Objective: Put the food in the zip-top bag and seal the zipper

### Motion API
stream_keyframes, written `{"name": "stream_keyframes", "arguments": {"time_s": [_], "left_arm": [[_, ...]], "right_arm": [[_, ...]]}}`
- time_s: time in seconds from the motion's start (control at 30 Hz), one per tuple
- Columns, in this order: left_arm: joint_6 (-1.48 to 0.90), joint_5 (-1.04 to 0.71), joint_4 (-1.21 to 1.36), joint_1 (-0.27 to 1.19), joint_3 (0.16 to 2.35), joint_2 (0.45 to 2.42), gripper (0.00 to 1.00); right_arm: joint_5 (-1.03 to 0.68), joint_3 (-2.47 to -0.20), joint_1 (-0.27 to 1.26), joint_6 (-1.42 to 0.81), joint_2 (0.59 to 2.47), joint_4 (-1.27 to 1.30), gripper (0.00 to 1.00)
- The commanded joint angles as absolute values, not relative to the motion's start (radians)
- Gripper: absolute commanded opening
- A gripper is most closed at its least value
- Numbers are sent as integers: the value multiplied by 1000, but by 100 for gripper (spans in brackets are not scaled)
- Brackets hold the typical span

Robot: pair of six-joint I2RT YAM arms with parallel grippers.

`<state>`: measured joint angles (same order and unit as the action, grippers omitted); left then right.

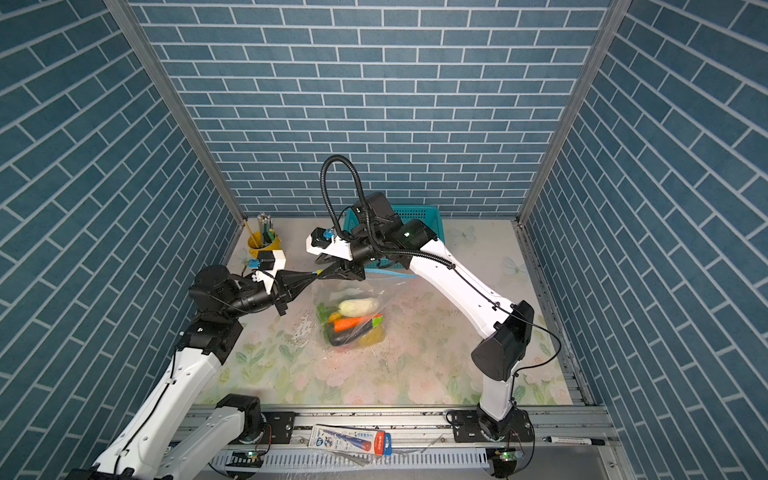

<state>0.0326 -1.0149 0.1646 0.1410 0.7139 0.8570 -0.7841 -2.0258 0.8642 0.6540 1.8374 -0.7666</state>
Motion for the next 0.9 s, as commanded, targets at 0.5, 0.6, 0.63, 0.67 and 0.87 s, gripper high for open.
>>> {"name": "stream_keyframes", "arguments": {"time_s": [0.5, 0.6, 0.63, 0.67, 0.87], "left_arm": [[21, -999, 207, 144, 718, 834, 0], [18, -978, 206, 144, 716, 830, 0], [14, -967, 205, 144, 715, 827, 0], [12, -962, 207, 144, 713, 825, 0], [12, -935, 207, 144, 706, 815, 0]], "right_arm": [[-806, -2095, 872, 686, 1856, -855, 6], [-790, -2095, 872, 685, 1853, -859, 5], [-785, -2095, 871, 686, 1852, -859, 5], [-777, -2095, 873, 686, 1851, -860, 5], [-733, -2094, 871, 683, 1845, -865, 4]]}}
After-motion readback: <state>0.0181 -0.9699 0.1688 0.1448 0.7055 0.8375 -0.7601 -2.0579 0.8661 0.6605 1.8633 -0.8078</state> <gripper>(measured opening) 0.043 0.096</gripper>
